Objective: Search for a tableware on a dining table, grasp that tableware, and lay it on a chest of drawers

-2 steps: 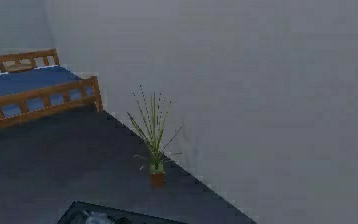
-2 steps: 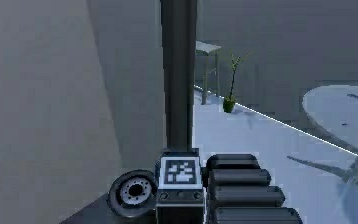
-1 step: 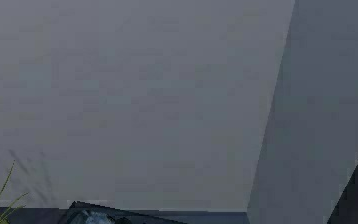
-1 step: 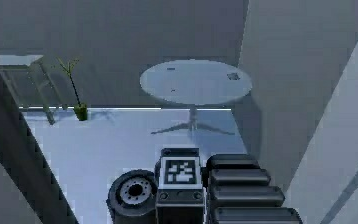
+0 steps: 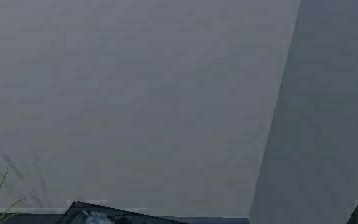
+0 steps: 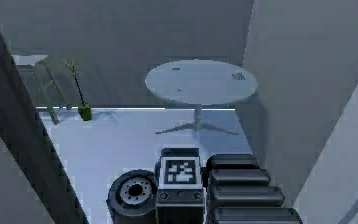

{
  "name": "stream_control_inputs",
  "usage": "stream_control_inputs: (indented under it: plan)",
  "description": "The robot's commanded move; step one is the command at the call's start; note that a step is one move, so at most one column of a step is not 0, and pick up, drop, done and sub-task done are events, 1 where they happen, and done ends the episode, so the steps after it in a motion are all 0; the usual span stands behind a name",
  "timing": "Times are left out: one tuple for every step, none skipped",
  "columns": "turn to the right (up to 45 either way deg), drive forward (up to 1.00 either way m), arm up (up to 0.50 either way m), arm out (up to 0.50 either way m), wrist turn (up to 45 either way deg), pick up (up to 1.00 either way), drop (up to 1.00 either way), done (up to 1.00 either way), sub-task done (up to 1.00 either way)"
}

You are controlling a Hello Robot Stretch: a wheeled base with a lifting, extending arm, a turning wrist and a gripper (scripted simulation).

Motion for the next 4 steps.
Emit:
stream_control_inputs:
  plan:
    - [-45.0, 0.00, 0.00, 0.00, 0.0, 0.00, 0.00, 0.00, 0.00]
    - [-39.0, 0.00, 0.00, 0.00, 0.0, 0.00, 0.00, 0.00, 0.00]
    - [0.0, 0.50, 0.00, 0.00, 0.0, 0.00, 0.00, 0.00, 0.00]
    - [-27.0, 0.00, 0.00, 0.00, 0.0, 0.00, 0.00, 0.00, 0.00]
